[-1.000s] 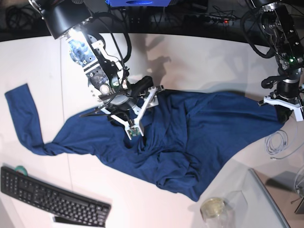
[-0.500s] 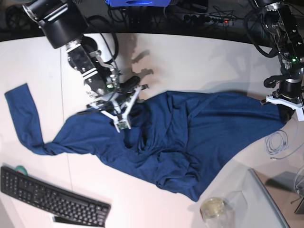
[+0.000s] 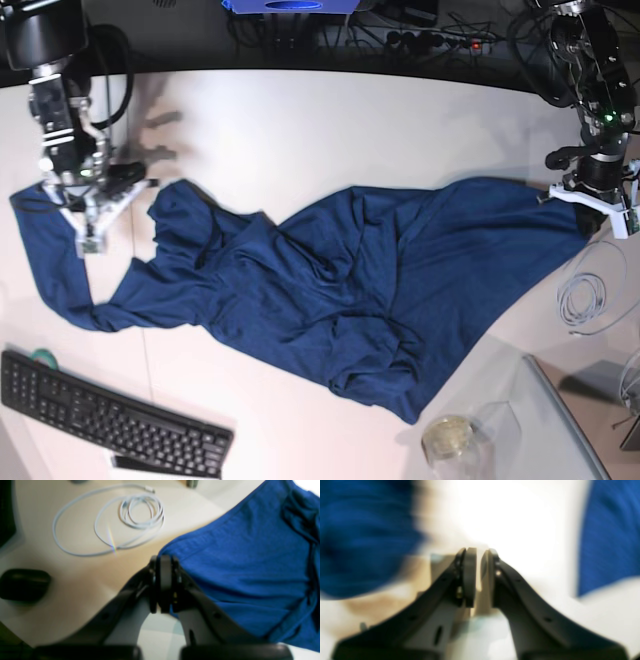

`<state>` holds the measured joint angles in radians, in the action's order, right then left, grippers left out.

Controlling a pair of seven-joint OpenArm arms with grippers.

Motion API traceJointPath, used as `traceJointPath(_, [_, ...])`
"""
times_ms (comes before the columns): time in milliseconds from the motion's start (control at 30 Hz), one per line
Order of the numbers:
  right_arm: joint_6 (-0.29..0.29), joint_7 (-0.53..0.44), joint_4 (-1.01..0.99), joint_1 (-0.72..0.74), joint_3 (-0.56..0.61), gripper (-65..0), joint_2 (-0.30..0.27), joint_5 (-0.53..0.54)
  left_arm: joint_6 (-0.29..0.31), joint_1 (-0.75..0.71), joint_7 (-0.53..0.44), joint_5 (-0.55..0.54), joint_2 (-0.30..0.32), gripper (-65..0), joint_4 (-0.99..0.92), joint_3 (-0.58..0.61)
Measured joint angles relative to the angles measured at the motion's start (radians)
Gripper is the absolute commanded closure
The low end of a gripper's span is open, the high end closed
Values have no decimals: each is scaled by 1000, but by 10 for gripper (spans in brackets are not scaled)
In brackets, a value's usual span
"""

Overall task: Layout the t-shirt on the table in an organized manner, then fold the t-shirt properly
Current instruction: 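Release the fabric and move the right gripper back to the shirt edge, then grasp the shirt edge with the right gripper near the sleeve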

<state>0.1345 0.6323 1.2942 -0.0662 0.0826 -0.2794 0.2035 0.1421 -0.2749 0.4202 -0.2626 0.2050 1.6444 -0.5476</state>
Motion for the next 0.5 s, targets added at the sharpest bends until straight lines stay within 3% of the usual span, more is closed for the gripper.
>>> traceJointPath(133, [-15,74,126,-51,-126,-305,-11,-14,11,5,-2,0,1,0,0,10])
traceJointPath(233, [-172,26,379,-140,-140,-341,41,-26,10,3,-1,-1,1,0,0,10])
traceJointPath(333, [-278,30,465,-164,-54,-344,134,14,11,10,-1,-1,0,0,0,10])
traceJointPath(500, [-251,30,418,-21,195,-342,98,-23,3,10,-2,0,6,0,-2,8])
